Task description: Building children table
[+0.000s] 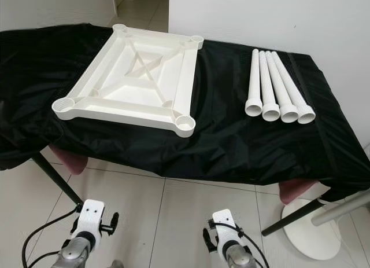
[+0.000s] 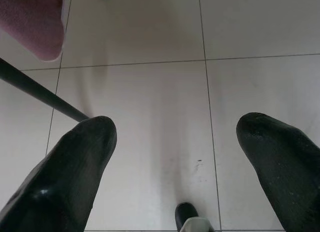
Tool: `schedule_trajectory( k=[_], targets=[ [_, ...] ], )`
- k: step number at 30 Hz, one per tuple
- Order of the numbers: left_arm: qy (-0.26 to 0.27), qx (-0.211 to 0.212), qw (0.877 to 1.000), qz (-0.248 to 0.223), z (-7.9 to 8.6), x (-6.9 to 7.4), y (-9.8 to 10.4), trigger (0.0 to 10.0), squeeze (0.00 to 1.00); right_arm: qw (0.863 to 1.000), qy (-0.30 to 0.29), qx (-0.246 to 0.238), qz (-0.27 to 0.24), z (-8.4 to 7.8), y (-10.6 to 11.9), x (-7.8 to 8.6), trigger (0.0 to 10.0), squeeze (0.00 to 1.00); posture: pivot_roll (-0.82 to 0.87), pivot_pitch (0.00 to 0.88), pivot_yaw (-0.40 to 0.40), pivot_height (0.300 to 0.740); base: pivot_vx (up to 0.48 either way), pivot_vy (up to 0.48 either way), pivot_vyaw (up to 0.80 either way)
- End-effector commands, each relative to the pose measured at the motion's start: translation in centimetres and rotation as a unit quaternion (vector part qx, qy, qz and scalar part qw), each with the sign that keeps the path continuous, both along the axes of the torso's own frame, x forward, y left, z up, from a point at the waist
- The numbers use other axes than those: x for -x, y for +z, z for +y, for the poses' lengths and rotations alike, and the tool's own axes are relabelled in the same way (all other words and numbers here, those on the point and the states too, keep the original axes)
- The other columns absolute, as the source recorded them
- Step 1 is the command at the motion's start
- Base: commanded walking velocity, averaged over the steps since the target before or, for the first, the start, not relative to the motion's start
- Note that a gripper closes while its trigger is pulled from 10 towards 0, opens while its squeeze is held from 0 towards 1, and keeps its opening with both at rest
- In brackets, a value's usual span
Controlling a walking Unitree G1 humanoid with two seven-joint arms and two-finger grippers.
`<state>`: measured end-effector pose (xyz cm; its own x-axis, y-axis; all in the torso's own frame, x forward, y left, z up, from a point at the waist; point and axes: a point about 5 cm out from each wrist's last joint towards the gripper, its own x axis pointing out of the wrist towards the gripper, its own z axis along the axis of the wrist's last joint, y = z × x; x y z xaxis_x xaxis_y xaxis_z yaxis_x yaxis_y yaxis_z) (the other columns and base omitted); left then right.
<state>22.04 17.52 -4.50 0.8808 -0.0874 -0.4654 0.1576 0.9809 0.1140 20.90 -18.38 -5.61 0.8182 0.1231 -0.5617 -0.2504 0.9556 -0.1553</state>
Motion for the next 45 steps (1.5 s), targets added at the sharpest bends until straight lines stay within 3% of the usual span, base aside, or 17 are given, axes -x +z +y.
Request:
schedule_trajectory(
  k=[1,4,5,7,8,10,11,16,20,24,25,26,29,31,35,39,45],
  targets=[
    [-0.068,0.038,0.997,0.003,-0.5,0.6,0.0,10.0,1.00,1.000,-0.001,-0.010,0.003,-0.2,-0.2,0.6,10.0,1.00,0.15,0.073,-0.028,0.740,0.000,0.000,0.00],
    [-0.090,0.021,0.995,-0.043,0.0,0.6,0.9,10.0,1.00,0.999,0.010,-0.024,-0.031,-0.5,0.5,0.2,10.0,1.00,0.15,0.077,-0.031,0.740,0.000,0.000,0.00],
    [-0.112,0.008,0.990,-0.088,0.3,0.5,2.1,10.0,0.55,0.996,0.032,-0.034,-0.074,-0.7,1.4,-0.1,10.0,1.00,0.15,0.077,-0.031,0.740,0.000,0.000,0.00],
    [-0.112,0.008,0.990,-0.088,0.3,0.5,2.1,10.0,0.55,0.996,0.032,-0.034,-0.074,-0.7,1.4,-0.1,10.0,1.00,0.15,0.077,-0.031,0.740,0.000,0.000,0.00],
    [-0.127,0.008,0.984,-0.125,0.3,0.5,3.3,10.0,0.00,0.992,0.050,-0.048,-0.103,-0.8,2.2,-0.4,10.0,0.00,0.14,0.083,-0.032,0.740,0.000,0.000,0.00],
    [-0.142,0.015,0.979,-0.148,0.2,0.5,4.3,10.0,0.00,0.989,0.066,-0.067,-0.116,-0.8,2.6,-0.6,10.0,0.00,0.14,0.083,-0.032,0.740,0.000,0.000,0.00],
    [-0.173,0.023,0.966,-0.190,-0.2,0.5,6.4,10.0,0.00,0.980,0.104,-0.081,-0.150,-1.1,3.7,-0.9,10.0,0.00,0.15,0.084,-0.032,0.740,0.000,0.000,0.00],
    [-0.196,0.025,0.956,-0.217,-0.6,0.6,8.1,10.0,0.00,0.971,0.133,-0.077,-0.182,-1.5,4.8,-1.3,10.0,0.00,0.15,0.085,-0.030,0.740,0.000,0.000,0.00],
    [-0.234,0.029,0.939,-0.248,-0.9,-0.1,11.4,10.0,0.00,0.935,0.223,-0.071,-0.268,-1.3,9.7,-3.3,10.0,0.00,0.15,0.085,-0.033,0.740,0.000,0.000,0.00],
    [-0.261,0.053,0.924,-0.275,-1.7,-1.0,15.2,10.0,0.00,0.876,0.342,-0.095,-0.326,1.9,16.4,-4.0,10.0,0.00,0.16,0.084,-0.028,0.740,0.000,0.000,0.00],
    [-0.261,0.053,0.924,-0.275,-1.7,-1.0,15.2,10.0,0.00,0.876,0.342,-0.095,-0.326,1.9,16.4,-4.0,10.0,0.00,0.16,0.084,-0.028,0.740,0.000,0.000,0.00],
    [-0.266,0.064,0.919,-0.285,-2.1,-1.1,16.5,10.0,0.00,0.861,0.357,-0.106,-0.345,3.1,18.0,-4.2,10.0,0.00,0.16,0.084,-0.026,0.740,0.000,0.000,0.00],
    [-0.262,0.063,0.918,-0.290,-2.1,-1.3,17.0,10.0,0.00,0.857,0.354,-0.112,-0.357,3.3,18.7,-4.5,10.0,0.00,0.15,0.083,-0.026,0.740,0.000,0.000,0.00],
    [-0.240,0.069,0.922,-0.297,-2.0,-2.2,18.5,10.0,0.00,0.856,0.303,-0.134,-0.398,3.2,20.9,-6.1,10.0,0.00,0.15,0.080,-0.025,0.740,0.000,0.000,0.00],
    [-0.227,0.074,0.923,-0.302,-1.9,-2.7,19.1,10.0,0.00,0.857,0.267,-0.140,-0.418,2.9,21.8,-7.1,10.0,0.00,0.16,0.079,-0.026,0.740,0.000,0.000,0.00],
    [-0.177,0.080,0.933,-0.302,-1.1,-5.0,20.7,10.0,0.00,0.881,0.151,-0.122,-0.431,1.9,23.5,-9.4,10.0,0.00,0.16,0.070,-0.035,0.740,0.000,0.000,0.00],
    [-0.112,0.096,0.934,-0.326,-0.7,-7.2,22.3,10.0,0.00,0.895,0.005,-0.080,-0.438,0.7,23.8,-11.2,10.0,0.00,0.16,0.058,-0.040,0.740,0.000,0.000,0.00]
  ],
)
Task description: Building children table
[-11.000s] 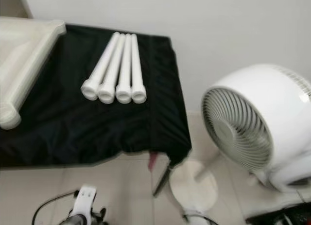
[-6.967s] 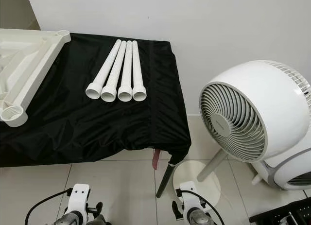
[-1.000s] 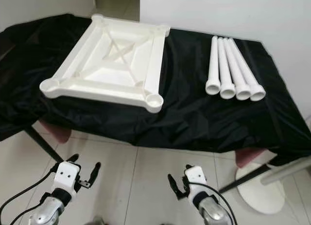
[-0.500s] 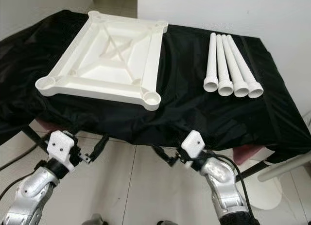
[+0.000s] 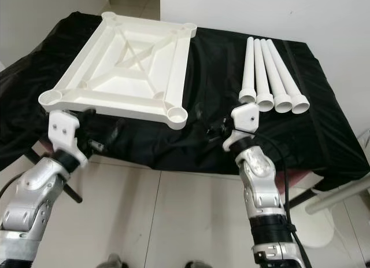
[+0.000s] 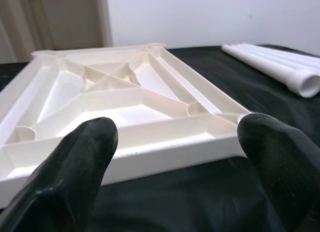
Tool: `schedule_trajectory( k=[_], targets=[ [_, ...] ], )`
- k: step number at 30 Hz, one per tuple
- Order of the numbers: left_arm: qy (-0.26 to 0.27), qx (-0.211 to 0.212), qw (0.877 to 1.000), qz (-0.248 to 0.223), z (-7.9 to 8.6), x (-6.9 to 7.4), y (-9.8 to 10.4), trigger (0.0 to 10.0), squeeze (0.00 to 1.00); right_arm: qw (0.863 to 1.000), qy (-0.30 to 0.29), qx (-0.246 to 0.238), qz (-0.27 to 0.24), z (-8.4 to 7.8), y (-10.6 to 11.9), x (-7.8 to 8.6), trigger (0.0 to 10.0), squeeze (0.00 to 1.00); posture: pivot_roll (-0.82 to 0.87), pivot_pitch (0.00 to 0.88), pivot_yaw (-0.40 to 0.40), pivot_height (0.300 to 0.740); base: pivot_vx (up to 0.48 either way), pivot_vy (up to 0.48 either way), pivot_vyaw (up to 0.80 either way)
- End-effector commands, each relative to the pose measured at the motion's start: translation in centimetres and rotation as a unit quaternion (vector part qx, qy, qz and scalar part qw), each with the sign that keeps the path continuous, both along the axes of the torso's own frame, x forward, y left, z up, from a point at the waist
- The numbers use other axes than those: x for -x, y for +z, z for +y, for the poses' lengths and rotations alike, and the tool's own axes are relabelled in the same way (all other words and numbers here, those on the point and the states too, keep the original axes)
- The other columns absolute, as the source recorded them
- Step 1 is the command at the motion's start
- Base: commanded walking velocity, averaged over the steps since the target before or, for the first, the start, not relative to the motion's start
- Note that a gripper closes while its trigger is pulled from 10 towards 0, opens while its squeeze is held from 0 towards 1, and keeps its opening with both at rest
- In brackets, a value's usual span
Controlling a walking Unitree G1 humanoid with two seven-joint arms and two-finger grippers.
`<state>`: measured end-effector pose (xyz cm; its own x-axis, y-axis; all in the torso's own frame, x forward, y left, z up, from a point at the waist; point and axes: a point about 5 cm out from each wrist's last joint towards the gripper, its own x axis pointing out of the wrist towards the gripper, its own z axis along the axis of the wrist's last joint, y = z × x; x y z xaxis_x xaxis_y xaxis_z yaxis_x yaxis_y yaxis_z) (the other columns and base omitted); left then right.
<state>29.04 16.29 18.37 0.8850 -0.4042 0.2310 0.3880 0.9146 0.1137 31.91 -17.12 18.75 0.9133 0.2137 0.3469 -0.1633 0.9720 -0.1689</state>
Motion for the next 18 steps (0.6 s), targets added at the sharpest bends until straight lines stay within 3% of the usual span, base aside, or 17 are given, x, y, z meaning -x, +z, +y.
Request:
schedule_trajectory(
  k=[1,4,9,18],
  targets=[
    [0.060,0.015,0.998,0.020,0.4,-0.7,-0.4,10.0,0.00,0.998,-0.056,-0.016,0.016,-0.5,-0.6,-0.2,10.0,0.00,0.15,0.046,-0.043,0.740,0.000,0.000,0.00],
    [0.074,0.016,0.997,0.023,0.2,-1.0,-0.4,10.0,0.00,0.997,-0.069,-0.022,0.016,-0.4,-0.7,-0.2,10.0,0.00,0.15,0.044,-0.043,0.740,0.000,0.000,0.00],
    [0.103,0.031,0.994,0.027,-0.9,-1.1,-0.9,10.0,0.00,0.999,-0.029,-0.040,0.011,1.2,-1.8,1.0,10.0,0.00,0.14,0.027,-0.043,0.740,0.000,0.000,0.00],
    [0.117,0.056,0.991,0.025,-0.6,-0.5,-0.9,10.0,0.00,0.998,-0.050,-0.046,0.015,1.2,-1.8,1.0,10.0,0.00,0.14,0.010,-0.049,0.740,0.000,0.000,0.00]
  ],
)
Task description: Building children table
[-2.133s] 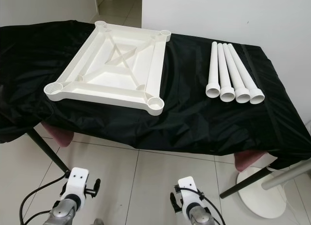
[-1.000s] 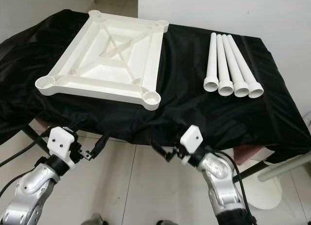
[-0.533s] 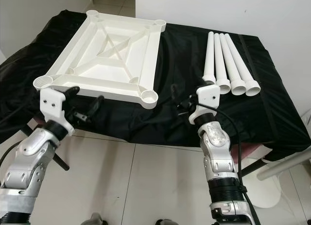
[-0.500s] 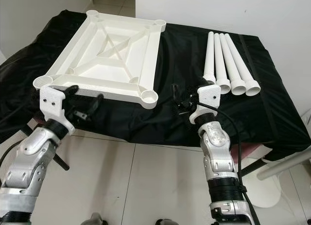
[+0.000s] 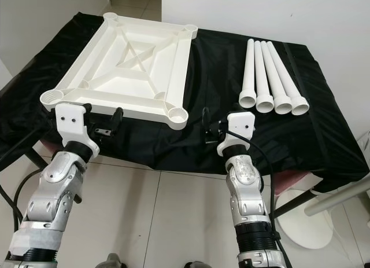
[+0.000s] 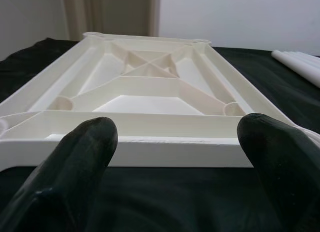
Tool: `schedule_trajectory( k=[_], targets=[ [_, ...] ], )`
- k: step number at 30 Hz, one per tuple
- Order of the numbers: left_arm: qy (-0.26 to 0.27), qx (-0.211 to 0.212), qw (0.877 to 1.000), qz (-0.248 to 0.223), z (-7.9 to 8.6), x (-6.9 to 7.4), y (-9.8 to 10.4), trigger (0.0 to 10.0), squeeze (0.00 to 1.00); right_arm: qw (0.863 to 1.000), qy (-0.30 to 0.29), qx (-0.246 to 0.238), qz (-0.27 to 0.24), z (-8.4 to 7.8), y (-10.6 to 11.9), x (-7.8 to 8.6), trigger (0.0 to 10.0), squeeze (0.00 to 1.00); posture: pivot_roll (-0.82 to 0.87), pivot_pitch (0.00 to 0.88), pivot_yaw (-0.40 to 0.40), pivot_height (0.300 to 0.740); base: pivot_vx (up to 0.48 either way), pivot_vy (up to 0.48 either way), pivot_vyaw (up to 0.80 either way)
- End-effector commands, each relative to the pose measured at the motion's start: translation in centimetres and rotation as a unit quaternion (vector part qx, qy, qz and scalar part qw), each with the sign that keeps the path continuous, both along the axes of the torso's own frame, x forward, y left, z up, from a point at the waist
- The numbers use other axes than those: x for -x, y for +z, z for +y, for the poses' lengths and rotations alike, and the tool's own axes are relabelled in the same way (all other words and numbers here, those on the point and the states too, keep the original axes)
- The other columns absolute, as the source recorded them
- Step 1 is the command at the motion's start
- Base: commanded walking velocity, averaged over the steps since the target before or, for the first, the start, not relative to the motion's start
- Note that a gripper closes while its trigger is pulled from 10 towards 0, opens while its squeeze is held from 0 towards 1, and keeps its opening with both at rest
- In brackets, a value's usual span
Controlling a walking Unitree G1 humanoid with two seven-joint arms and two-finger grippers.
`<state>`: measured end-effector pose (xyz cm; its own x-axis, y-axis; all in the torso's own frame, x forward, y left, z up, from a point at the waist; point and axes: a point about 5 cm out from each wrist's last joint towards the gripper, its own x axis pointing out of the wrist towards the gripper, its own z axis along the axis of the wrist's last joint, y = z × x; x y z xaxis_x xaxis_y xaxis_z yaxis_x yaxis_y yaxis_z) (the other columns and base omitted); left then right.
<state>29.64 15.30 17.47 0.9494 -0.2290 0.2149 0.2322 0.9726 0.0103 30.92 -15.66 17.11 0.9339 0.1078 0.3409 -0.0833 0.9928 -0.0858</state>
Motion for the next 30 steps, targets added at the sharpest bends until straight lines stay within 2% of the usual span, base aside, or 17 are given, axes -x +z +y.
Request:
schedule_trajectory(
  k=[1,8,30],
  targets=[
    [0.037,0.011,0.999,0.003,0.3,0.0,0.0,10.0,0.00,1.000,-0.011,-0.003,0.004,-0.3,-0.1,-0.1,10.0,0.00,0.15,0.005,-0.054,0.740,0.000,0.000,0.00],
    [0.038,0.008,0.999,0.002,0.4,-0.1,0.1,10.0,0.00,1.000,-0.010,0.010,-0.002,-0.1,0.2,-0.7,10.0,0.00,0.15,0.007,-0.060,0.740,0.000,0.000,0.00],
    [0.043,0.019,0.999,0.001,0.5,0.2,0.3,10.0,0.00,0.999,-0.010,0.030,-0.010,-0.2,0.6,-1.3,10.0,0.00,0.17,0.025,-0.078,0.740,0.267,0.000,0.00]
  ],
)
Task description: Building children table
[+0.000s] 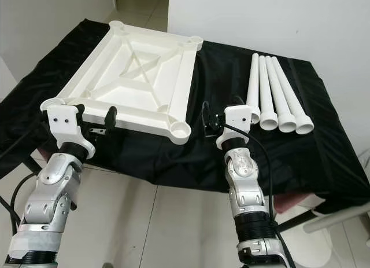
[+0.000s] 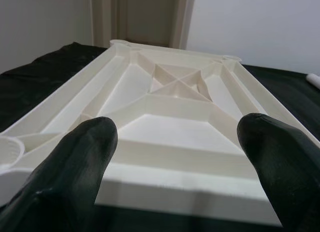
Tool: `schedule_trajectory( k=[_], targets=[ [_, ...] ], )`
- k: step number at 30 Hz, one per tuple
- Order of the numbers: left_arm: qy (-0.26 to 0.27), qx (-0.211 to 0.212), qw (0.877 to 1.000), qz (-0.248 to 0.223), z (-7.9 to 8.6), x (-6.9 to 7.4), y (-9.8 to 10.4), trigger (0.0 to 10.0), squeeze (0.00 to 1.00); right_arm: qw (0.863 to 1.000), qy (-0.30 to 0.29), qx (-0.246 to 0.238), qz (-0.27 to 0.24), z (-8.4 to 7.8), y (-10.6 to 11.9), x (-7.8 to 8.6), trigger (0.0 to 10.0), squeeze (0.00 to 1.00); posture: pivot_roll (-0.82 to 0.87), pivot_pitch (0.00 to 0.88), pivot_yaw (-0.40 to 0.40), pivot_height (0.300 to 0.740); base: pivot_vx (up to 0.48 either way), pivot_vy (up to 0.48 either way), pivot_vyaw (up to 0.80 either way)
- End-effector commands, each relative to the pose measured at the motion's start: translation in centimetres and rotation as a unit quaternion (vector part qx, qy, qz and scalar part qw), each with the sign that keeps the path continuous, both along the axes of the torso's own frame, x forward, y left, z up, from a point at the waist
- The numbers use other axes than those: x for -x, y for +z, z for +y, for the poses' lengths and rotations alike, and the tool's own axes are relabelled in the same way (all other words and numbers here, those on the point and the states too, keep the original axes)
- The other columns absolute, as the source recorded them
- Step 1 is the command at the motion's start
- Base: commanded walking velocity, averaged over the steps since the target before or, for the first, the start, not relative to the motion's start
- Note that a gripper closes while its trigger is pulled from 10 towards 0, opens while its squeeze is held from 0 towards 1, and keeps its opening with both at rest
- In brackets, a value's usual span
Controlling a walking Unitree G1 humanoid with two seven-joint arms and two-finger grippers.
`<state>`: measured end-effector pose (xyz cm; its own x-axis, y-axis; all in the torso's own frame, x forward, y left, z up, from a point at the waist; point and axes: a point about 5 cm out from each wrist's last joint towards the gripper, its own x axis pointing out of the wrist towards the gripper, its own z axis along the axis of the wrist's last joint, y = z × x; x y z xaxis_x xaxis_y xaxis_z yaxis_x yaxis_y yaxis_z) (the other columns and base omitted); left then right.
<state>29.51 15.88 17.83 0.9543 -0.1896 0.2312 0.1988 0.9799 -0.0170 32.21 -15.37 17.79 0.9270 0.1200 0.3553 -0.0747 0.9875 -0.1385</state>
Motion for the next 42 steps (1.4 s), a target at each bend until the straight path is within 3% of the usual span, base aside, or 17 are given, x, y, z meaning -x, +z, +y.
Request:
schedule_trajectory(
  k=[1,28,42],
  targets=[
    [0.026,0.004,1.000,0.006,0.0,0.1,-0.1,10.0,0.00,1.000,-0.007,0.005,0.000,-0.5,-0.1,0.0,10.0,0.00,0.17,0.025,-0.078,0.740,0.270,0.000,0.00],
    [0.019,0.001,1.000,0.007,-0.2,0.0,0.3,10.0,0.00,1.000,-0.009,0.005,-0.001,-0.4,-0.2,-0.1,10.0,0.00,0.17,0.034,-0.071,0.740,0.226,0.000,0.00],
    [-0.038,-0.012,0.999,0.025,-1.3,-0.5,0.3,10.0,0.00,0.998,-0.039,-0.010,0.048,-0.9,-0.9,-1.0,10.0,0.00,0.14,0.060,-0.084,0.740,0.000,0.000,0.00]
  ],
)
